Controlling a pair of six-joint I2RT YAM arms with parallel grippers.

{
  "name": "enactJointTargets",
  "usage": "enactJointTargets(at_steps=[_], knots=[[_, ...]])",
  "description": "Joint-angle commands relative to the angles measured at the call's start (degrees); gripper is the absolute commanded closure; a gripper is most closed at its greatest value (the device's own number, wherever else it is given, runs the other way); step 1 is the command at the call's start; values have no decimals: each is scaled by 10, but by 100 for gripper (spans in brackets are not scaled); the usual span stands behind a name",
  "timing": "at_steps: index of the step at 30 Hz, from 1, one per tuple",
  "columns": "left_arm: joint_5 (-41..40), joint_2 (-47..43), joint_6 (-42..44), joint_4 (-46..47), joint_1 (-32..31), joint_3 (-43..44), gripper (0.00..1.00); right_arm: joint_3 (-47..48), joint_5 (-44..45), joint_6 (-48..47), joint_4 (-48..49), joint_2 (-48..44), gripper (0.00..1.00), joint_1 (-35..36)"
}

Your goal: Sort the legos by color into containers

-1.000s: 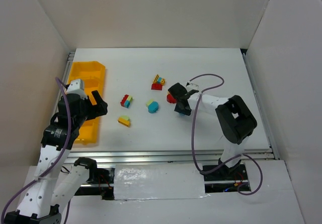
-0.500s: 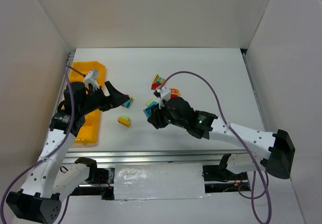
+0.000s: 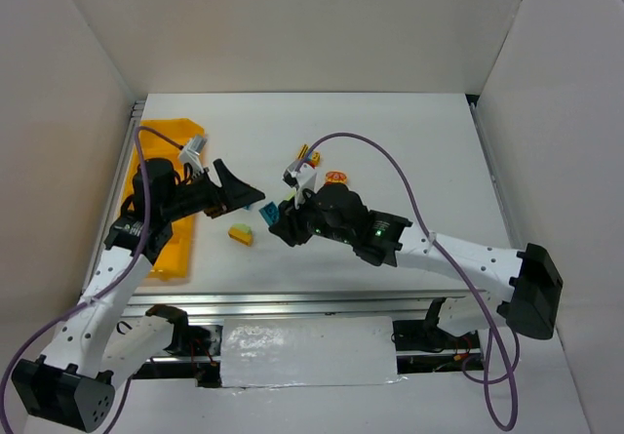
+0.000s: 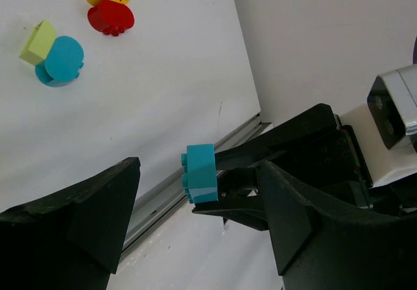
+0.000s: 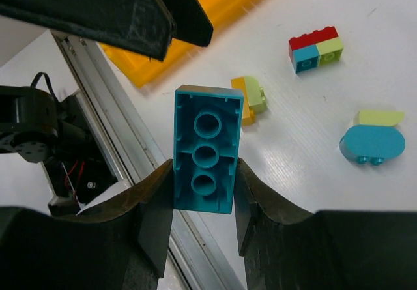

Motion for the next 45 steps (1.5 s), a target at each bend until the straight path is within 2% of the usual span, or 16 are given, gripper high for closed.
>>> enactJointTargets(at_steps=[1,7,10,12,13,16,17,18,19,20,25,30,33,37,41,45], knots=[[20,10,-8,38,-13,3,14,43,13,-12,37,3,100,7],[2,29,-6,39,-37,5,17,74,37,-13,36,27,100,7],[-2,36,-6,44,-46,9,28,90,44,-12,32,45,100,7],[-2,42,-3,47,-49,16,50,90,49,-9,42,50,100,7],[-6,44,0,42,-51,20,73,91,55,-7,46,52,100,7],[-19,50,12,31,-52,38,100,95,65,-6,48,65,97,7],[-27,52,22,25,-52,43,100,93,61,-6,53,68,91,7],[-46,55,29,11,-52,55,100,89,59,-5,59,69,71,7],[-63,57,36,1,-51,63,100,77,61,-1,68,67,17,7],[-93,61,57,-11,-51,72,100,70,69,7,72,61,1,7],[-322,144,96,-129,11,174,100,6,66,47,75,18,0,-27],[-341,275,63,-136,169,261,100,-31,80,69,60,-34,0,-35],[-401,363,31,-142,210,333,100,-40,69,75,48,-52,0,-36],[-454,537,37,-155,211,488,100,-51,40,78,51,-65,0,-36],[-524,747,60,-262,216,740,100,-52,9,80,53,-67,0,-33],[-532,779,74,-213,223,741,95,-49,-10,72,47,-65,0,-28]])
